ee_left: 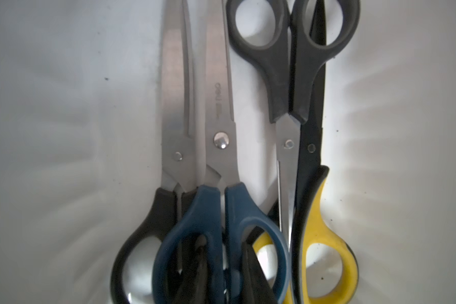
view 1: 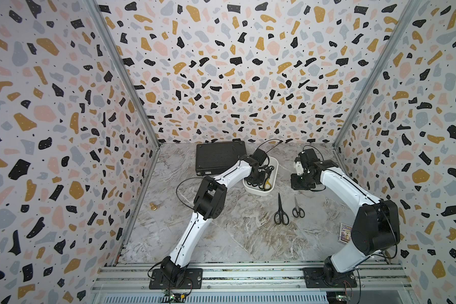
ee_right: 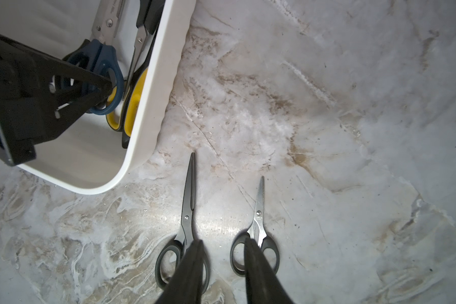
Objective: Take the scissors out of the storage box
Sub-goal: Pick up the scissors from the storage box.
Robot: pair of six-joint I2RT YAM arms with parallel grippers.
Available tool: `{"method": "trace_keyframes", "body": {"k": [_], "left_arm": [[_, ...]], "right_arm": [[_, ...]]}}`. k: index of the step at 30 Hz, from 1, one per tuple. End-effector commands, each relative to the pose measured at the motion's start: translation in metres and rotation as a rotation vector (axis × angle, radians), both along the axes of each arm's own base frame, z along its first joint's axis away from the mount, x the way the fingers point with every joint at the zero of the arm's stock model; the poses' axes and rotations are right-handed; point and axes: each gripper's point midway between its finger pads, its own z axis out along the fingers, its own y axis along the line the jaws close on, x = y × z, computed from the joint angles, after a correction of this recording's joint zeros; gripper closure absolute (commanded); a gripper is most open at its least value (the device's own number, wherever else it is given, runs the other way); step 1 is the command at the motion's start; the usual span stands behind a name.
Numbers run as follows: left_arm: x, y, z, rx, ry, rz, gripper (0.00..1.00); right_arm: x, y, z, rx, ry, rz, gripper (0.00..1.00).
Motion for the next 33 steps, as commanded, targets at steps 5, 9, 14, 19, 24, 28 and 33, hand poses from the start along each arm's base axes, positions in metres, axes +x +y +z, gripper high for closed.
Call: {"method": "trace_keyframes", "body": {"k": [5, 9, 14, 19, 24, 28, 33], "left_arm": [[0.005, -0.001, 0.073, -0.042, -0.101, -0.014, 0.85], [-0.002, 0.001, 0.097, -0.081, -0.124, -0.012, 0.83], [-0.011, 0.004, 0.103, -0.127, -0.099, 0.001, 0.83], [-0.026, 0.015, 0.121, -0.163, -0.084, 0.036, 0.84], [-0.077, 0.046, 0.133, -0.23, -0.076, 0.121, 0.84], [-0.137, 0.066, 0.135, -0.229, -0.049, 0.124, 0.84], [-0.216, 0.071, 0.113, -0.172, 0.081, 0.066, 0.84]], "right_arm": [[0.002, 0.001, 0.008, 0.006, -0.007, 0.007, 0.68], [0.002, 0.001, 0.01, 0.003, -0.013, 0.007, 0.68], [0.002, 0.001, 0.009, 0.006, -0.011, 0.006, 0.68], [0.002, -0.001, 0.012, -0.002, -0.022, 0.004, 0.68], [0.003, -0.001, 0.013, -0.005, -0.025, 0.006, 0.68], [-0.001, 0.0, 0.014, 0.01, -0.022, 0.004, 0.68], [-0.007, 0.0, 0.024, 0.008, -0.037, 0.0, 0.68]]}}
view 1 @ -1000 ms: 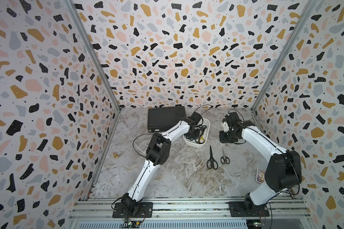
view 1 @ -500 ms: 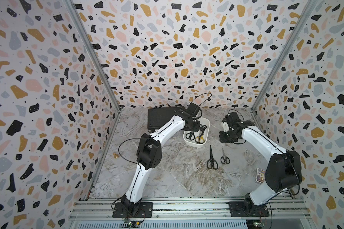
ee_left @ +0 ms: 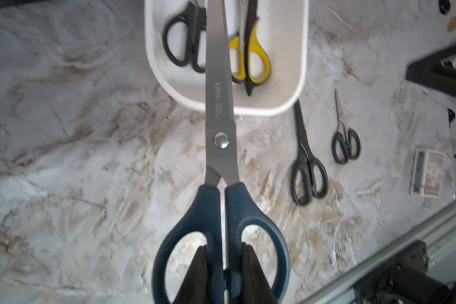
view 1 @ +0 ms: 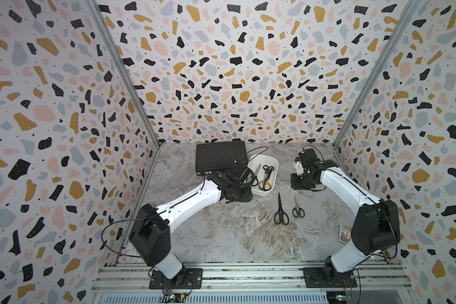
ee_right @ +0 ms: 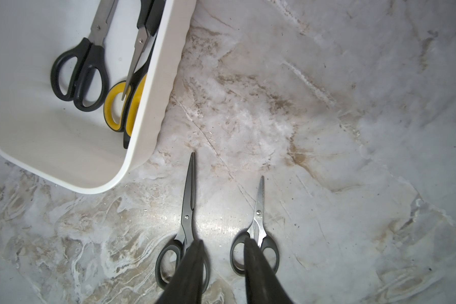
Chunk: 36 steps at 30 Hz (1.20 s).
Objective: Take the scissors out of the storage box
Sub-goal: Pick up the scissors from the storage box, then place the scissors at the center of the board.
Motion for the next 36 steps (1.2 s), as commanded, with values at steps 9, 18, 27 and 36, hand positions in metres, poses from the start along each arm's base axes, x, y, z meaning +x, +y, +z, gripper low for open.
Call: {"method": "trace_keyframes", "body": {"k": [9, 18, 27, 36], "left_arm": [[-0.108, 0.004, -0.036, 0.057, 0.234, -0.144, 0.84], [-0.084, -0.036, -0.073, 0.11, 0.237, -0.195, 0.88], [-0.027, -0.065, -0.099, 0.125, 0.17, -0.067, 0.89], [-0.003, -0.076, -0.124, 0.136, 0.201, 0.003, 0.88]], "right_arm": [[-0.015, 0.002, 0.045, -0.035, -0.095, 0.012, 0.68], [-0.028, 0.0, 0.055, -0.059, -0.117, 0.011, 0.68], [-0.029, 0.002, 0.041, -0.073, -0.085, 0.028, 0.68], [-0.025, 0.006, 0.033, -0.07, -0.069, 0.041, 0.68]]}}
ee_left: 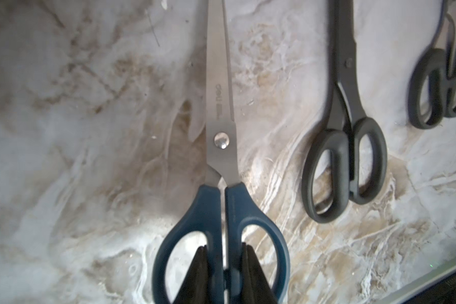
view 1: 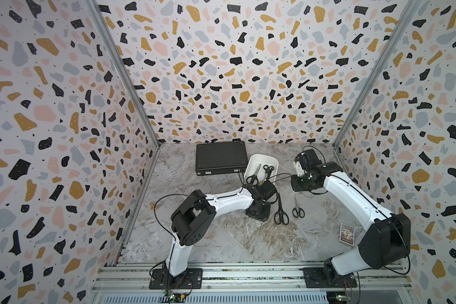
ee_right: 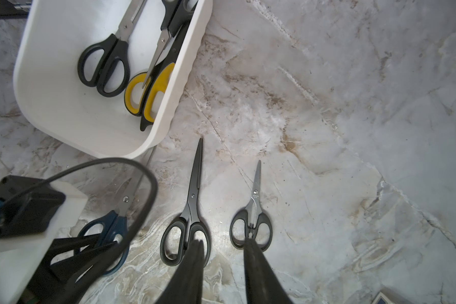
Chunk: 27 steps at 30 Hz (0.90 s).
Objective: Take the scissors out of the storage box
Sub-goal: Place the scissors at the center of the board.
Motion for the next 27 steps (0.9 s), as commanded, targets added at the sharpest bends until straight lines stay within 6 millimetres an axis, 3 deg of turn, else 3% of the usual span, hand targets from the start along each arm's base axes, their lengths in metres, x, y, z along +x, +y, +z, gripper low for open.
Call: {"method": "trace_keyframes", "body": {"k": [1, 8, 12, 17, 22, 27], "left_arm": [[0.012, -0.004, -0.004, -0.019, 0.007, 0.058, 0.87], [0.005, -0.001, -0.01, -0.029, 0.048, 0.1, 0.81], [0.001, -0.004, -0.008, -0.049, 0.068, 0.1, 0.68], [0.001, -0.008, 0.005, -0.091, 0.062, 0.104, 0.67], [0.002, -0.017, 0.041, -0.189, 0.037, 0.09, 0.66], [0.021, -0.01, 0.109, -0.255, -0.11, 0.04, 0.64]], "right_arm": [[-0.002, 0.002, 0.003, -0.001, 0.003, 0.013, 0.68], [0.001, 0.004, 0.003, 0.006, 0.003, 0.017, 0.68], [0.001, 0.005, 0.001, 0.008, 0.004, 0.015, 0.68], [0.003, 0.005, 0.002, 0.006, 0.001, 0.017, 0.68], [0.005, 0.003, 0.0, -0.012, 0.002, 0.016, 0.68], [0.007, 0.001, -0.003, -0.029, 0.005, 0.015, 0.68]]}}
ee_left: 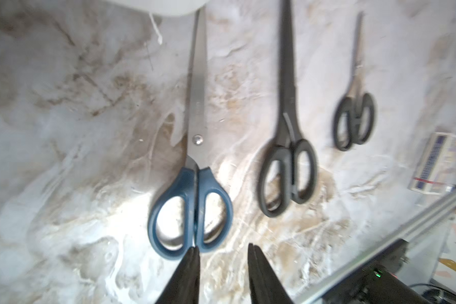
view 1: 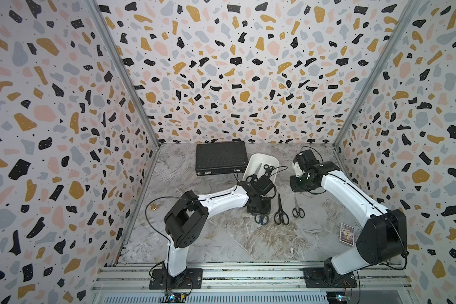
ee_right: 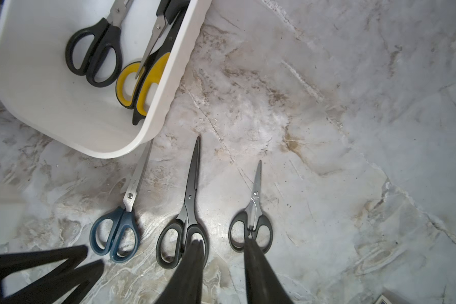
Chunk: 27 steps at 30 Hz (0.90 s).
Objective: Take the scissors out of the storage box
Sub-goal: Place the scissors at the center of the board, then pick up the scissors from the storage box.
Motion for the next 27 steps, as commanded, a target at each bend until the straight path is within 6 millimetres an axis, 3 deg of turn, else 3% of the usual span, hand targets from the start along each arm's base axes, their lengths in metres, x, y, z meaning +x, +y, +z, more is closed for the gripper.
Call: {"method": "trace_keyframes", "body": {"k": [1, 4, 9, 15, 21, 27], "left_arm": [[0.023, 0.004, 0.062, -0.05, -0.156, -0.035, 0.63], [0.052, 0.016, 0.075, 0.013, -0.251, -0.061, 0.61], [0.108, 0.025, 0.047, 0.111, -0.276, -0.112, 0.61], [0.157, 0.028, 0.02, 0.239, -0.345, -0.157, 0.61], [0.196, 0.029, -0.021, 0.273, -0.359, -0.133, 0.61], [0.219, 0.035, -0.033, 0.328, -0.399, -0.116, 0.61]], "right_arm": [[0.006, 0.0, 0.008, -0.014, -0.022, 0.008, 0.68], [0.01, 0.002, 0.008, -0.016, -0.021, 0.008, 0.68], [0.014, 0.004, 0.009, -0.01, -0.023, 0.006, 0.68], [0.015, 0.006, 0.002, -0.007, -0.001, 0.009, 0.68], [0.016, 0.008, -0.005, 0.001, 0.021, 0.009, 0.68], [0.014, 0.01, -0.004, 0.016, 0.031, 0.009, 0.68]]}}
